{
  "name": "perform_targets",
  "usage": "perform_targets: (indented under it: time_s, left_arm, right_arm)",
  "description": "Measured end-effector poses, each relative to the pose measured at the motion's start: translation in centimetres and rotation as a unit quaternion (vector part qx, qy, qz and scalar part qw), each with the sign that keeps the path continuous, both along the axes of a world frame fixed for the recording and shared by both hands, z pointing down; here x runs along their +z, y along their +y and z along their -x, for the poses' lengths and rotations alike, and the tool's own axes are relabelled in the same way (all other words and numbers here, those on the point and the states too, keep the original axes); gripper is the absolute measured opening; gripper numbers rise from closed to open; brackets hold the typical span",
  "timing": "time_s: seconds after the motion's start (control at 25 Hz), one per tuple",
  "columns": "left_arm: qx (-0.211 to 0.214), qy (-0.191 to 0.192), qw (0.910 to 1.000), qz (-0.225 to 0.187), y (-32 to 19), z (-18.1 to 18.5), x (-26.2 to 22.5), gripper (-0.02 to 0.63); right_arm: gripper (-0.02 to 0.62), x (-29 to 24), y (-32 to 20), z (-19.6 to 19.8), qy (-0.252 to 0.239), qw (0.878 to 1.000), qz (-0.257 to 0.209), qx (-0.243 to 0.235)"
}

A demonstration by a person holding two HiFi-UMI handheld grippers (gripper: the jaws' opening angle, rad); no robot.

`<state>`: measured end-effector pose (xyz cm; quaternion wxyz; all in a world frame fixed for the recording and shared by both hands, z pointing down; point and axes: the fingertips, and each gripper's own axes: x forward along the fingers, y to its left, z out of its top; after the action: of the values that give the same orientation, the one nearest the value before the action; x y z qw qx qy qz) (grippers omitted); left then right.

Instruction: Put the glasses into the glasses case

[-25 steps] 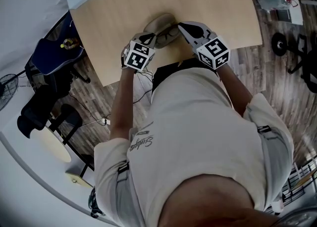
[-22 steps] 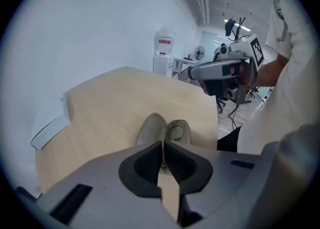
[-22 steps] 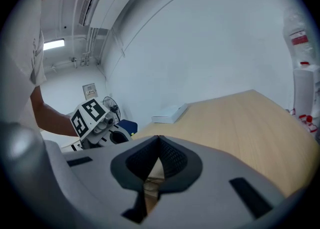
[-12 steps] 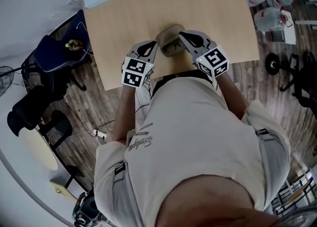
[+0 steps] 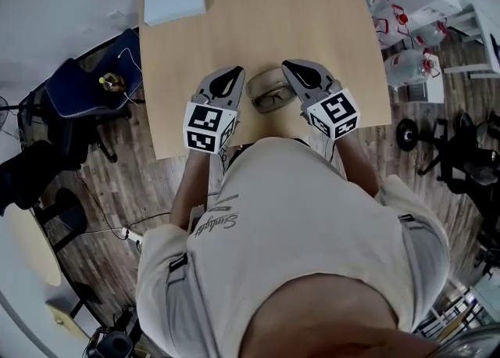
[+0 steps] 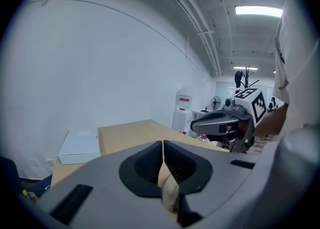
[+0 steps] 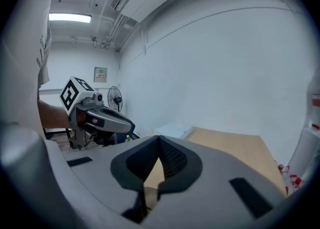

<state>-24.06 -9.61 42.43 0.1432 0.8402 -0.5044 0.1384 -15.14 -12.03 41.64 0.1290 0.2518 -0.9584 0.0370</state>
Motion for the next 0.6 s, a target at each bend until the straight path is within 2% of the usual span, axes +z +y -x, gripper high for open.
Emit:
perform_targets:
  time_s: [0.28,0.48,0.6]
  left_arm:
    - [-0.014,-0.009,0.9995,-0.026,-1.5,1.8,-2.6,0.020]
    - [-0.058,-0.020,0.9968,-0.051,-2.0,4.1,-5.1,0.020]
    - [-0.083,-0.022,0.9940,-0.067,-2.1,5.4,-6.6,0.020]
  right_arm:
    - [-0.005,-3.0,-0.8,0.8,0.007,1.000,-0.029,-0.002]
    - [-0.005,-5.6,-2.3,1.3,-0.021,0.999,-0.022,0.010]
    - [-0.005,-7.3,-3.0,1.7,-0.034,0.999,-0.033,0.014]
